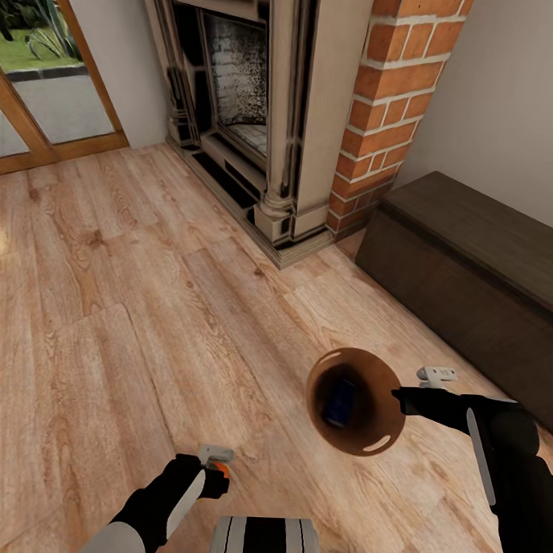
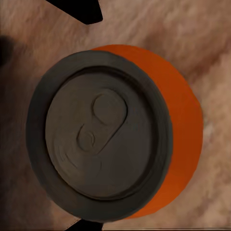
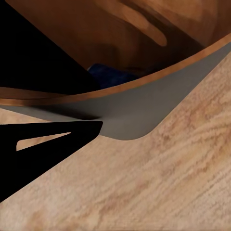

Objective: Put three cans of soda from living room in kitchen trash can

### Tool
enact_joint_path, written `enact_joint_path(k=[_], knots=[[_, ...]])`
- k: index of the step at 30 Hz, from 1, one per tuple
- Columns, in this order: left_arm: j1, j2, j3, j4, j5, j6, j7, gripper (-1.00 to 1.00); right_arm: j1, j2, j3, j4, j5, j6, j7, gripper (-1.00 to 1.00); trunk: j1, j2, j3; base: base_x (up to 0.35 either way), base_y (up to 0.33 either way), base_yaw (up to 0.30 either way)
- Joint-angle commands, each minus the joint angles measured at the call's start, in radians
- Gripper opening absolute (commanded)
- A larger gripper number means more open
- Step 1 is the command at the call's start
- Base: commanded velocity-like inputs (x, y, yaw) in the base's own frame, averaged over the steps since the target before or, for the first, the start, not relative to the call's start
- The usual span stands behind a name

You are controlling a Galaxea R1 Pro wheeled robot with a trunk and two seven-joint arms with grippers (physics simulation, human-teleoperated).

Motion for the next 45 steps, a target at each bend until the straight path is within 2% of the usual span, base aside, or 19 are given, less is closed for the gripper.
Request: enact_joint_path(k=[1,10,11,14,23,26,27,29,31,35,37,41,43,45], knots=[[0.0,-0.003,0.0,0.002,0.0,-0.001,0.0,1.0,0.0,0.0,0.0,0.0,-0.025,0.006,0.005,-1.0,0.0,0.0,0.0,0.0,0.0,0.0],[-0.001,-0.01,0.0,0.008,0.0,-0.024,0.0,1.0,0.0,0.0,0.003,0.0,-0.025,0.006,0.005,-1.0,0.0,0.0,0.0,0.0,0.0,0.0],[-0.001,-0.011,0.0,0.008,0.0,-0.049,-0.001,-1.0,0.0,0.0,0.012,0.0,-0.025,0.006,0.005,-1.0,0.0,0.0,0.0,0.0,0.0,0.0],[-0.001,-0.011,0.0,0.01,0.001,-0.071,-0.001,-1.0,0.0,0.002,0.029,0.0,-0.025,0.006,0.005,-1.0,0.0,0.0,0.0,0.0,0.0,0.0],[-0.001,-0.013,0.0,0.007,0.001,-0.087,-0.001,-1.0,0.0,0.003,0.036,0.0,-0.025,0.006,0.005,-1.0,0.0,0.0,0.0,0.0,0.0,0.0],[0.0,-0.015,-0.005,-0.038,0.001,-0.075,-0.008,-1.0,0.0,0.002,0.034,0.0,-0.025,0.006,0.005,-1.0,0.0,0.0,0.0,0.0,0.0,0.0],[0.0,-0.011,-0.043,-0.144,0.003,-0.029,-0.013,-1.0,0.0,0.0,0.033,0.0,-0.025,0.006,0.005,-1.0,0.0,0.0,0.0,0.0,0.0,0.0],[0.003,0.001,-0.082,-0.326,0.006,0.105,-0.014,-1.0,0.0,0.0,0.033,0.0,-0.025,0.006,0.005,-1.0,0.0,0.0,0.0,0.0,0.0,0.0],[0.005,0.006,-0.093,-0.415,0.007,0.177,-0.015,-1.0,0.0,-0.001,0.033,0.0,-0.025,0.006,0.005,-1.0,0.0,0.0,0.0,0.0,0.0,0.0],[0.008,0.009,-0.098,-0.506,0.011,0.255,-0.015,-1.0,0.0,-0.001,0.032,0.0,-0.025,0.006,0.005,-1.0,0.0,0.0,0.0,0.0,0.0,0.0],[0.029,0.012,-0.098,-0.568,0.011,0.295,-0.015,-1.0,0.0,0.0,0.033,0.0,-0.025,0.006,0.005,-1.0,0.0,0.0,0.0,0.0,0.0,0.0],[0.081,0.049,-0.098,-0.752,0.02,0.385,-0.019,-1.0,0.0,0.0,0.032,0.0,-0.025,0.006,0.005,-1.0,0.0,0.0,0.0,0.0,0.0,0.0],[0.1,0.067,-0.098,-0.831,0.055,0.411,-0.029,-1.0,0.0,0.0,0.032,0.0,-0.025,0.006,0.005,-1.0,0.0,0.0,0.0,0.0,0.0,0.0],[0.109,0.082,-0.099,-0.875,0.126,0.423,-0.05,-1.0,0.0,-0.001,0.032,0.0,-0.025,0.006,0.005,-1.0,0.0,0.0,0.0,0.0,0.0,0.0]])
